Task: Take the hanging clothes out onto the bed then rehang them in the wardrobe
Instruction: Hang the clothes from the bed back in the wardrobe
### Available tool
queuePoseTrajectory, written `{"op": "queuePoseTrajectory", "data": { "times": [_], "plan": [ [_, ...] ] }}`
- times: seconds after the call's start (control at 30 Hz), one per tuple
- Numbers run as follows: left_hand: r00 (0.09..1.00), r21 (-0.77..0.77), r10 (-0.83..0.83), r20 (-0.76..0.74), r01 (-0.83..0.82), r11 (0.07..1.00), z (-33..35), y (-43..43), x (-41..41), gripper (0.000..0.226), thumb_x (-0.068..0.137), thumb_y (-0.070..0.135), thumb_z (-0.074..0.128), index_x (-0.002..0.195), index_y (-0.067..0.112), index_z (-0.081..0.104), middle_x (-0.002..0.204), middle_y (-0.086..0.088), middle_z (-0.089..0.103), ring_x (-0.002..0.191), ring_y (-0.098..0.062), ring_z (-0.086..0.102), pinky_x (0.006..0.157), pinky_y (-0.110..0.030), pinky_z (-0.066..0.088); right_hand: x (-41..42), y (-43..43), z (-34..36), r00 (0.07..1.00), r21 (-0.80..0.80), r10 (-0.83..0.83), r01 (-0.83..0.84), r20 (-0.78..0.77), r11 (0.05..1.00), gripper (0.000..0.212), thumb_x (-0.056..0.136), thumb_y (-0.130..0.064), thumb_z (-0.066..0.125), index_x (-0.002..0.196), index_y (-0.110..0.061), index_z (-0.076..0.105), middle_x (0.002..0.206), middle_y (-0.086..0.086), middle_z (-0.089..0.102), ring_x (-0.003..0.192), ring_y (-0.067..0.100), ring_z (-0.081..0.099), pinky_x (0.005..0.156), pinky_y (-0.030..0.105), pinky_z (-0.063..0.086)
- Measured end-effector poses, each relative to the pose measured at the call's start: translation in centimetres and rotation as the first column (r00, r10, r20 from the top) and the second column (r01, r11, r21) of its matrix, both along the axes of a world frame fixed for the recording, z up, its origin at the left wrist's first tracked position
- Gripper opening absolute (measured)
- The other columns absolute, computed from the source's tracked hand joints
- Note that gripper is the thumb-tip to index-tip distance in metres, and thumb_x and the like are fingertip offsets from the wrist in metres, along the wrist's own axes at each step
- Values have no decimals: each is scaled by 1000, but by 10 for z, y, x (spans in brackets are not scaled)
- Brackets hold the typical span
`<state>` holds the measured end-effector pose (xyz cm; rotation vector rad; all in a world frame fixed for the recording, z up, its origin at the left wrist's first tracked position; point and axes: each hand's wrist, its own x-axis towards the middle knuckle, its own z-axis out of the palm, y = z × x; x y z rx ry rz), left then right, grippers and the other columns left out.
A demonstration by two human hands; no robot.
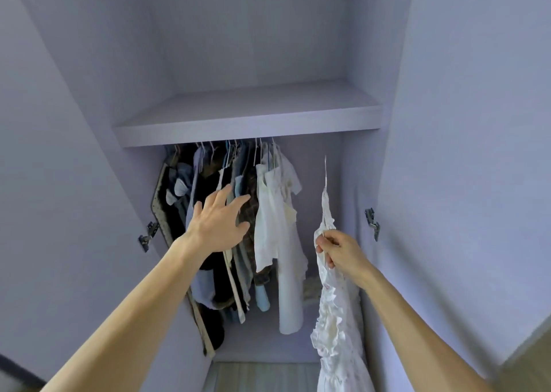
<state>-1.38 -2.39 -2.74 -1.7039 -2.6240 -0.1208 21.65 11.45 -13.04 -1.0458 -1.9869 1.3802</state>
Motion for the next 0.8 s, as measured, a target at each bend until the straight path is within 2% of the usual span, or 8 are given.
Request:
{"op": "queuePoseTrajectory", "data": {
  "times": [0.1, 0.2, 0.27, 0.4, 0.57, 0.7, 0.8],
  "plan": [
    [996, 58, -1, -87, 6, 998, 13, 36, -22, 73, 99, 47, 50, 157, 42, 6, 166, 0, -13, 153, -28, -8, 121, -58, 4, -30, 45, 1, 1000, 20, -7, 8, -20, 1000, 23, 102, -19, 51, 85, -8, 61, 67, -11, 64, 46, 10, 49, 57, 28, 42],
    [989, 127, 5, -149, 14, 992, 25, 75, -44, 79, 98, 45, 51, 157, 43, -1, 166, 2, -15, 153, -26, -10, 120, -60, 2, -59, 84, 2, 1000, 74, -20, 21, -22, 997, 24, 100, -20, 53, 78, -13, 58, 70, -8, 67, 46, 13, 50, 58, 29, 44],
    [984, 174, 18, -180, 14, 985, 29, 102, -59, 82, 98, 44, 51, 157, 41, -6, 166, 1, -15, 153, -26, -9, 119, -62, 2, -76, 106, 2, 1000, 76, -17, 18, -25, 997, 25, 100, -20, 53, 77, -12, 57, 77, -1, 69, 48, 13, 50, 60, 31, 47],
    [958, 269, 66, -278, 12, 963, 29, 153, -86, 82, 100, 48, 42, 156, 37, -17, 165, -2, -20, 154, -28, -8, 119, -62, 2, -103, 148, 8, 999, 91, -18, 22, -42, 996, 23, 101, -19, 52, 86, -4, 60, 83, 4, 69, 54, 11, 52, 56, 22, 47],
    [969, 420, 110, -222, -7, 907, 17, 197, -108, 69, 102, 52, 22, 155, 38, -19, 166, -1, -17, 154, -26, -12, 121, -62, 2, -143, 200, 13, 1000, 122, -4, 4, 3, 993, 24, 102, -22, 51, 93, -2, 61, 85, 2, 69, 60, 10, 57, 55, 18, 48],
    [964, 486, 142, -225, -15, 874, -3, 213, -122, 63, 102, 56, 11, 150, 42, -27, 164, 2, -23, 151, -23, -21, 120, -64, 2, -177, 232, 8, 999, 132, 10, -17, 50, 991, 20, 103, -27, 49, 93, -14, 60, 86, -1, 67, 56, 5, 56, 50, 12, 44],
    [961, 509, 144, -236, -4, 861, -10, 220, -128, 62, 102, 58, 10, 151, 41, -25, 166, -1, -14, 152, -23, -20, 119, -65, 4, -197, 251, -2, 994, 122, 27, -40, 110, 992, 19, 102, -29, 48, 95, -18, 61, 88, -2, 68, 60, 8, 59, 56, 18, 47]
  ]
}}
